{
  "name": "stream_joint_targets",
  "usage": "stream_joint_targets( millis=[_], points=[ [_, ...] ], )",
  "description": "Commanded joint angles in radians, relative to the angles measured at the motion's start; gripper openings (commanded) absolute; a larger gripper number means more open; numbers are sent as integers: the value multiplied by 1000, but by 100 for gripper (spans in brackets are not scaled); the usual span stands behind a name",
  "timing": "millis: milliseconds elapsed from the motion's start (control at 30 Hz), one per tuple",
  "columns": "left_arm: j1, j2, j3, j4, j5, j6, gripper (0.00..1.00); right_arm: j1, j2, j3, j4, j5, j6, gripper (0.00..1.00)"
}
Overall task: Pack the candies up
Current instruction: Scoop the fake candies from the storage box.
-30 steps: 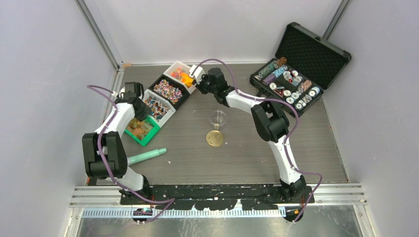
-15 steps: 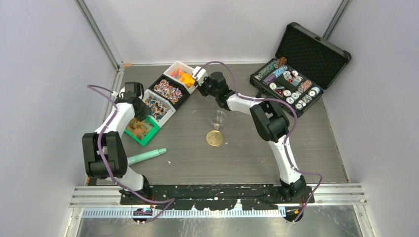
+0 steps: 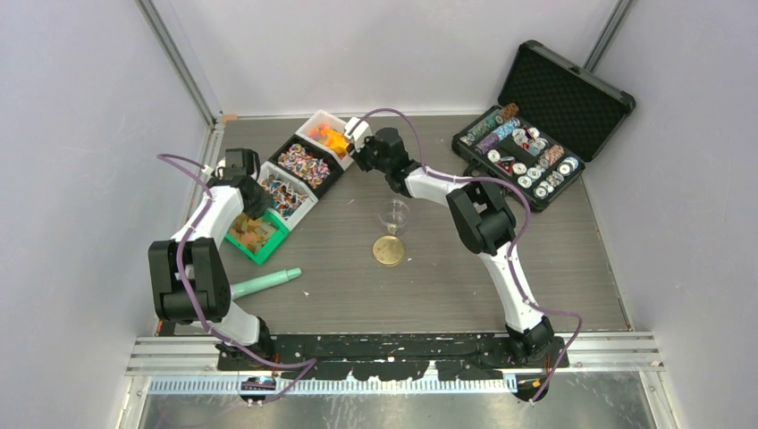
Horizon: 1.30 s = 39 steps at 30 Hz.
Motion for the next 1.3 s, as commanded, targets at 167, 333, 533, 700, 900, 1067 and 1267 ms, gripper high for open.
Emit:
stream_joint_targets(
  millis=[167, 333, 533, 700, 900, 1067, 1267],
  points=[
    [-1, 21, 8, 16, 48, 31, 18, 21, -4, -70, 208, 37, 64, 0],
    [-1, 23, 17, 10, 42, 24, 18, 12, -16, -129, 315, 79, 107, 0],
    [-1, 24, 55, -18, 56, 17, 20, -14, -15, -186, 456, 71, 191, 0],
    [-1, 14, 65, -21, 63, 21, 27, -30, -9, -211, 550, 43, 230, 0],
    [-1, 1, 94, -40, 84, 25, 36, -45, -17, -236, 654, 5, 274, 0],
    [-1, -37, 112, -66, 84, 18, 45, -48, -44, -262, 706, -6, 281, 0],
    [-1, -90, 122, -82, 82, 5, 67, -48, -86, -300, 744, -24, 281, 0]
  ],
)
